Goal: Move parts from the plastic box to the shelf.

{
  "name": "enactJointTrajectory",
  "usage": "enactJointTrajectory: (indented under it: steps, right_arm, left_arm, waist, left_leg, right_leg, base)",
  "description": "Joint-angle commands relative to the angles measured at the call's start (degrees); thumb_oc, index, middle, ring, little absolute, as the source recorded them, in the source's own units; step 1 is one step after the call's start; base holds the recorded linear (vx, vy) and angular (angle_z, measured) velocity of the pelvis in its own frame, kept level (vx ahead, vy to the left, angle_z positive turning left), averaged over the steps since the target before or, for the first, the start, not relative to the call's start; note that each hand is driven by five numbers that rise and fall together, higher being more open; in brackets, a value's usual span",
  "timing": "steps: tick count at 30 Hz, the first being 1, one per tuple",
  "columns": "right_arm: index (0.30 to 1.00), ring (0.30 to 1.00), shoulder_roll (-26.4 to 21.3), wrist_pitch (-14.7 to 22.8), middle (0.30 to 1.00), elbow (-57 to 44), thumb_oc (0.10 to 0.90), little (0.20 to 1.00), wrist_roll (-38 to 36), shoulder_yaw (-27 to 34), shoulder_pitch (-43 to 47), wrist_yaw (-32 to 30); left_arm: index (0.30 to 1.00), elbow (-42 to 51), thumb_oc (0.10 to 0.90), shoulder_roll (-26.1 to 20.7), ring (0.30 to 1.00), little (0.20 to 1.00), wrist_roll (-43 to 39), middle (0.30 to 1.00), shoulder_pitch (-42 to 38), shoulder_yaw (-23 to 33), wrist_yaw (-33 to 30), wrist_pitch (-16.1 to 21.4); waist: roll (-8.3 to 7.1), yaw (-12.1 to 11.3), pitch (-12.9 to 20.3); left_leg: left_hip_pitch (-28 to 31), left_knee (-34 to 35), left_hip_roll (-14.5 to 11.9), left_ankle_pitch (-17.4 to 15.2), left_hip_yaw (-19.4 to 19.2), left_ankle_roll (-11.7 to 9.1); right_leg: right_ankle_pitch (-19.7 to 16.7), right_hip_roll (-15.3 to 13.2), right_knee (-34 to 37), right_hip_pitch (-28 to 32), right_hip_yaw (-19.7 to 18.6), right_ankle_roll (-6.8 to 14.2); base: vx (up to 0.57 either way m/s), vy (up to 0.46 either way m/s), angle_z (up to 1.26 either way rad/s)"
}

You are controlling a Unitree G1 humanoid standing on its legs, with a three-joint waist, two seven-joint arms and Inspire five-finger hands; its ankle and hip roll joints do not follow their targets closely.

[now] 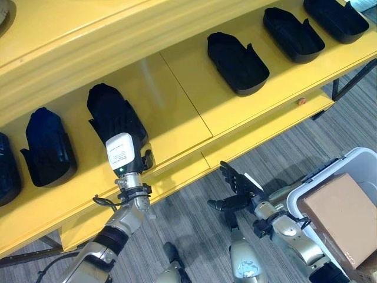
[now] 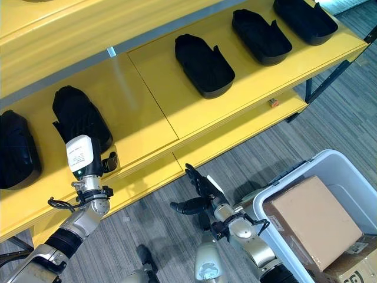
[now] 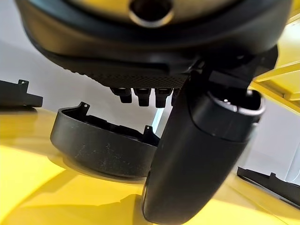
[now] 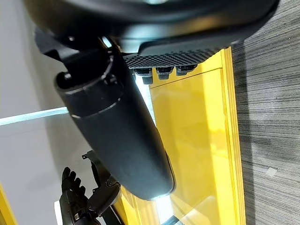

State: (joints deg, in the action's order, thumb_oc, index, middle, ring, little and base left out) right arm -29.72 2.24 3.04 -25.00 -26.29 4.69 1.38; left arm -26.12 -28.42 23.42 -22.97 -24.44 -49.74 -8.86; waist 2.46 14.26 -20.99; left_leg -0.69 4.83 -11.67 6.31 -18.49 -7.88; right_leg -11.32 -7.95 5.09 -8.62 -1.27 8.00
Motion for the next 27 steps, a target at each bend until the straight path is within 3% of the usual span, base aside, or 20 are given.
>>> enactJointTrajectory:
  steps: [1, 18, 27]
  right_arm:
    - [1.000, 1.000, 1.6, 4.7, 1.000, -5.0, 0.900, 1.000, -1.8, -0.2, 3.6, 1.7]
    - [1.000, 1.000, 1.3, 3.3, 1.000, -5.2, 0.900, 1.000, -2.0, 0.0, 3.5, 2.1]
    - [1.000, 1.000, 0.9, 2.8, 1.000, -5.8, 0.900, 1.000, -2.2, 0.1, 3.5, 2.5]
  left_arm:
    - [1.000, -1.1, 0.900, -5.2, 1.000, 1.000, 3.9, 1.000, -6.5, 2.9, -6.2, -0.2]
    - [1.000, -2.9, 0.900, -7.9, 1.000, 1.000, 1.0, 1.000, -8.1, 5.9, -9.0, -6.0]
    - [1.000, -4.2, 0.900, -9.8, 1.000, 1.000, -0.3, 1.000, -10.8, 7.1, -8.0, -6.5]
  waist:
    - [-2.20, 0.8, 3.3]
    - [-1.70, 1.1, 4.0]
    - [-1.62, 1.5, 3.9]
  left_leg:
    - [3.1, 0.2, -3.1, -2.7, 0.1, -0.9]
    - [3.5, 0.2, -3.1, -2.7, -0.1, -1.2]
    - [3.5, 0.2, -3.1, -2.7, -0.2, -1.4]
  right_leg:
    - [4.6, -2.9, -0.1, 2.8, -0.3, 2.3]
    - [4.8, -3.2, -0.1, 3.2, -0.4, 2.4]
    - [4.8, -3.1, -0.1, 3.1, -0.6, 2.5]
  base:
    - [0.00, 0.000, 0.00]
    - [0.00, 0.000, 0.00]
    - [0.00, 0.000, 0.00]
